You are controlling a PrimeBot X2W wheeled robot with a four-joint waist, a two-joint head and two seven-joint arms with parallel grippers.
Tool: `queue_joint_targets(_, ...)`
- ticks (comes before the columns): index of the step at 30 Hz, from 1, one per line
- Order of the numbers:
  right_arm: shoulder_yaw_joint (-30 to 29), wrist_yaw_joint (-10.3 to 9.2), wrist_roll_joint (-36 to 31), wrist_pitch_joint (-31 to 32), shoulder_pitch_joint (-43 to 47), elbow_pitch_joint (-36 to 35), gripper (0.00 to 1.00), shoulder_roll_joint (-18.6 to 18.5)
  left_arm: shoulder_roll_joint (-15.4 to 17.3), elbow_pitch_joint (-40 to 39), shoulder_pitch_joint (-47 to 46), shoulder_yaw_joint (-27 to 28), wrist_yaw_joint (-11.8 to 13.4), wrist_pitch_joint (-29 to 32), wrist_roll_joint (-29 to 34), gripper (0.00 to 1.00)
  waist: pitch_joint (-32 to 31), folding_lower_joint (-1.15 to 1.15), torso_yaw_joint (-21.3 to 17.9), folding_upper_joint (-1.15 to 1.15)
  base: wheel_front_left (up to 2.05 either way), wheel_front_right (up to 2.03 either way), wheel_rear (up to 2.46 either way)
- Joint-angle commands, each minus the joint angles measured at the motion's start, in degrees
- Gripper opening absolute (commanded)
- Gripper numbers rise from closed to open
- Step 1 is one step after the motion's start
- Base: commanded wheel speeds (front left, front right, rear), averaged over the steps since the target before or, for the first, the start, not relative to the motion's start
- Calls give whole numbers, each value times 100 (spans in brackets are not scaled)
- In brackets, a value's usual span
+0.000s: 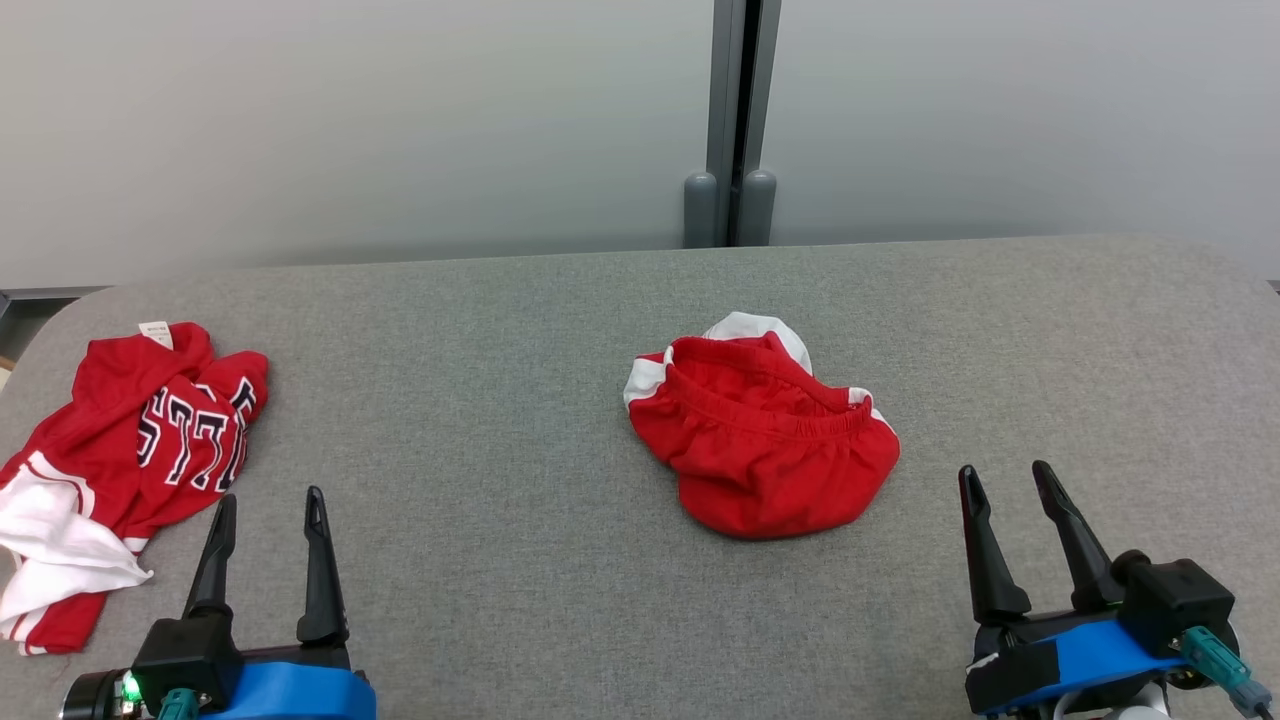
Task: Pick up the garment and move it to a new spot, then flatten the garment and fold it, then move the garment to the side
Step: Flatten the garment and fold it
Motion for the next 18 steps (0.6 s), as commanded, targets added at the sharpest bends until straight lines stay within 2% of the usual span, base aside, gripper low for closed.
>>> queue_joint_targets(1, 8, 3, 14, -22, 30, 12, 100, -18, -10, -3, -24, 21, -24, -27, 35, 100, 1, 0, -2, 0, 0, 0, 0)
queue_joint_targets(9, -127, 3, 18, -22, -7, 69, 100, -20, -43, 60, -68, 47, -69, -27, 80, 100, 25, 0, 24, 0, 0, 0, 0)
queue_joint_targets(18, -359, 3, -422, -1, -612, 295, 100, -17, -120, 80, -197, -49, -109, -27, 138, 100, 165, 0, 163, 0, 0, 0, 0)
